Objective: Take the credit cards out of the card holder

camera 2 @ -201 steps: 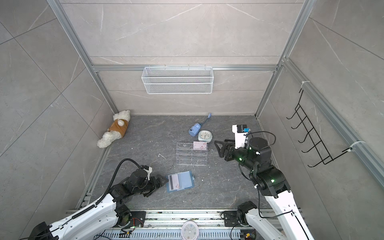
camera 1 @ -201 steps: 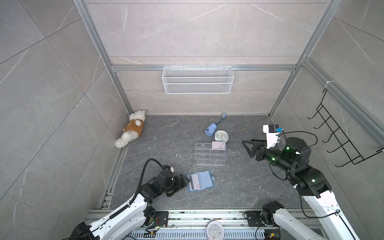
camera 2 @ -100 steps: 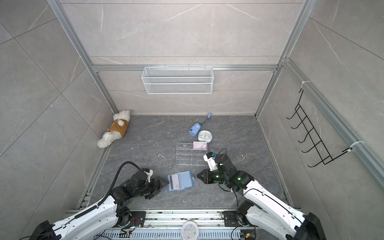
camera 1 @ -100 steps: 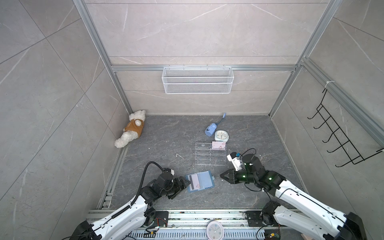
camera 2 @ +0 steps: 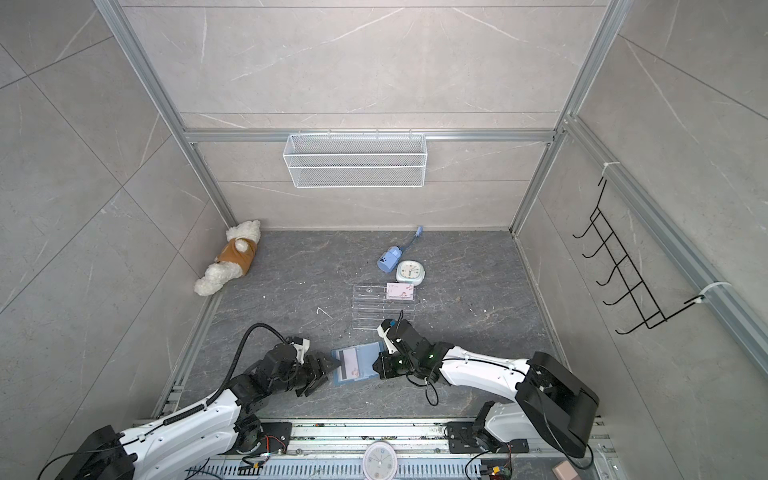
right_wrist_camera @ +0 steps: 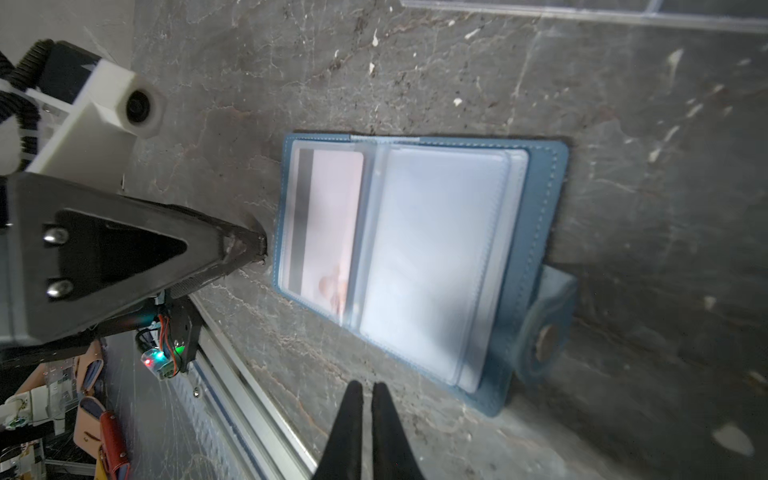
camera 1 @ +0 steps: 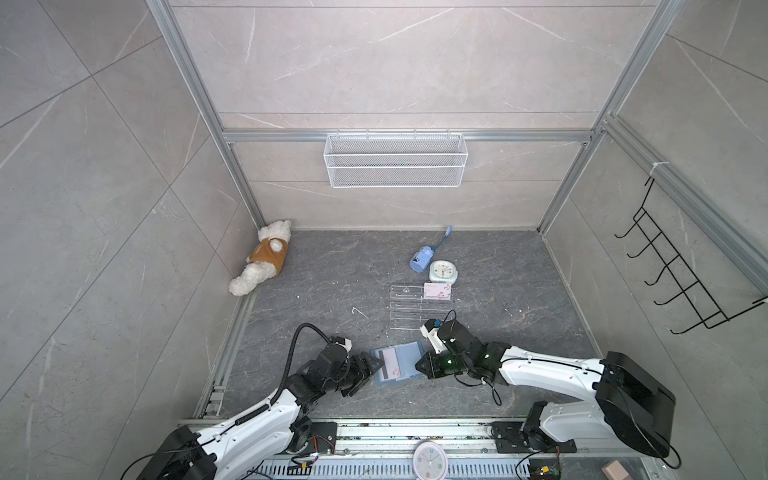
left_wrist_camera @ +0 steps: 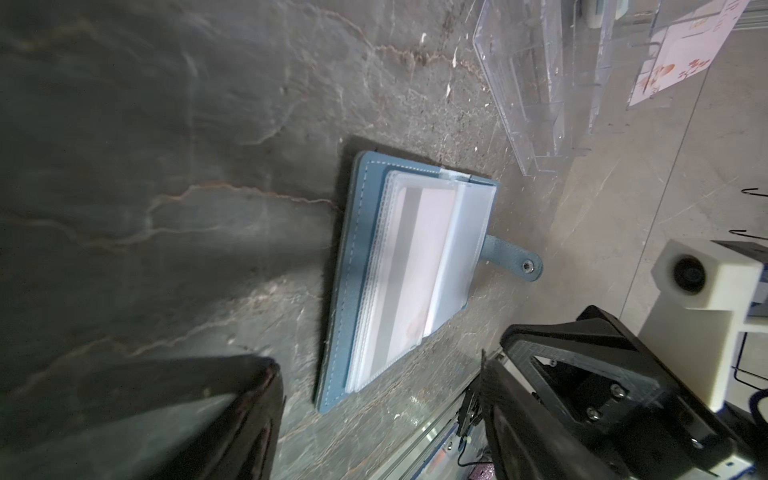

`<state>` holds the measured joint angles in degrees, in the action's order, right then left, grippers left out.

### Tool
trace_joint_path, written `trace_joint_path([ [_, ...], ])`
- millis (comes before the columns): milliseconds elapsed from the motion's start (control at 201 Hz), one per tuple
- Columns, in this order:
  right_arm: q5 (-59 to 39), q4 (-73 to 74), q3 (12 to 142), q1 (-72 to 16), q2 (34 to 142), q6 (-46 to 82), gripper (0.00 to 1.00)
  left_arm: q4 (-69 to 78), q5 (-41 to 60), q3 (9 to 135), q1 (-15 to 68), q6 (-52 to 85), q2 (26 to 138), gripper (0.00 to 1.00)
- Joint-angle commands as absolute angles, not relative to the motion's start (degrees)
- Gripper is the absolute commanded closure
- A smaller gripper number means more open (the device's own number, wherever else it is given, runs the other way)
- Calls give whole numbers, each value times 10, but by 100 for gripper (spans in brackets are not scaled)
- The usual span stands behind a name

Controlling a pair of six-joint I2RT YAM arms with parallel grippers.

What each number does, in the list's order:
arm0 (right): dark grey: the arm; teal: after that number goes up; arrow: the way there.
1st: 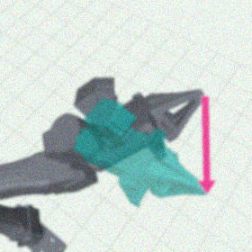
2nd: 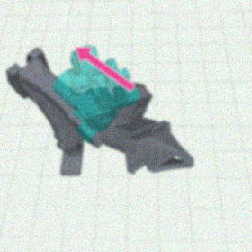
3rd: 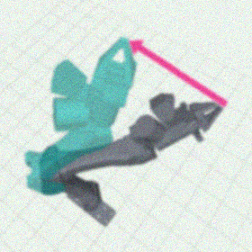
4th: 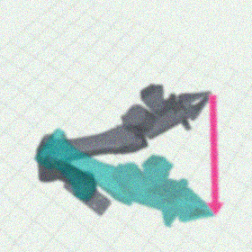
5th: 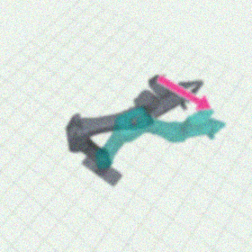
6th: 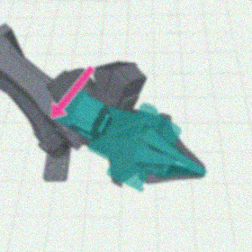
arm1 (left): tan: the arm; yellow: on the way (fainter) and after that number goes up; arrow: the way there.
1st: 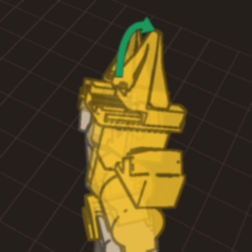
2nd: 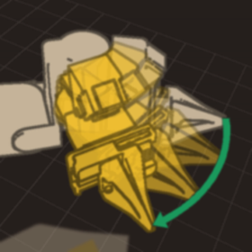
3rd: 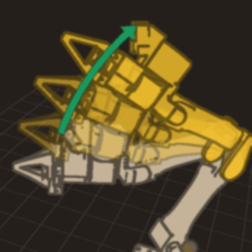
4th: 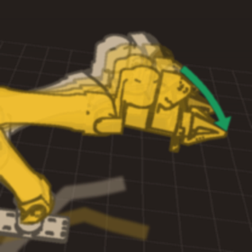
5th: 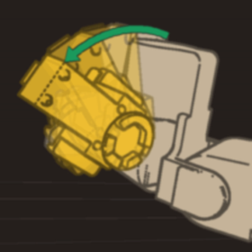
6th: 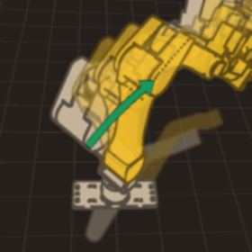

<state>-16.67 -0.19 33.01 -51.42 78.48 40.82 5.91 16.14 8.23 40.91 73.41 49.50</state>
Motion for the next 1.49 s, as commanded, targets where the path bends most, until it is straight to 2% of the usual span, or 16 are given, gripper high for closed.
trace_joint_path([
  [0, -143, 24, 349, -517, 813, 416, 90, 108, 173, 87, 412, 745, 529, 24],
  [224, -111, 32, 353, -516, 873, 432, 91, 175, 185, 94, 412, 743, 604, 28],
  [388, -101, 33, 350, -516, 900, 441, 94, 217, 185, 91, 412, 740, 609, 32],
  [592, -98, 31, 340, -516, 914, 456, 94, 260, 187, 88, 412, 738, 588, 46],
  [856, -98, 32, 337, -516, 922, 457, 94, 233, 177, 72, 412, 733, 542, 62],
  [1000, -100, 31, 339, -516, 924, 455, 94, 229, 176, 61, 412, 733, 534, 65],
  [1175, -101, 26, 340, -517, 921, 452, 94, 216, 172, 60, 412, 728, 529, 74],
  [1334, -104, 26, 340, -516, 920, 452, 94, 210, 176, 64, 412, 718, 534, 78],
  [1488, -106, 26, 339, -517, 915, 453, 94, 205, 181, 71, 412, 709, 549, 92],
])
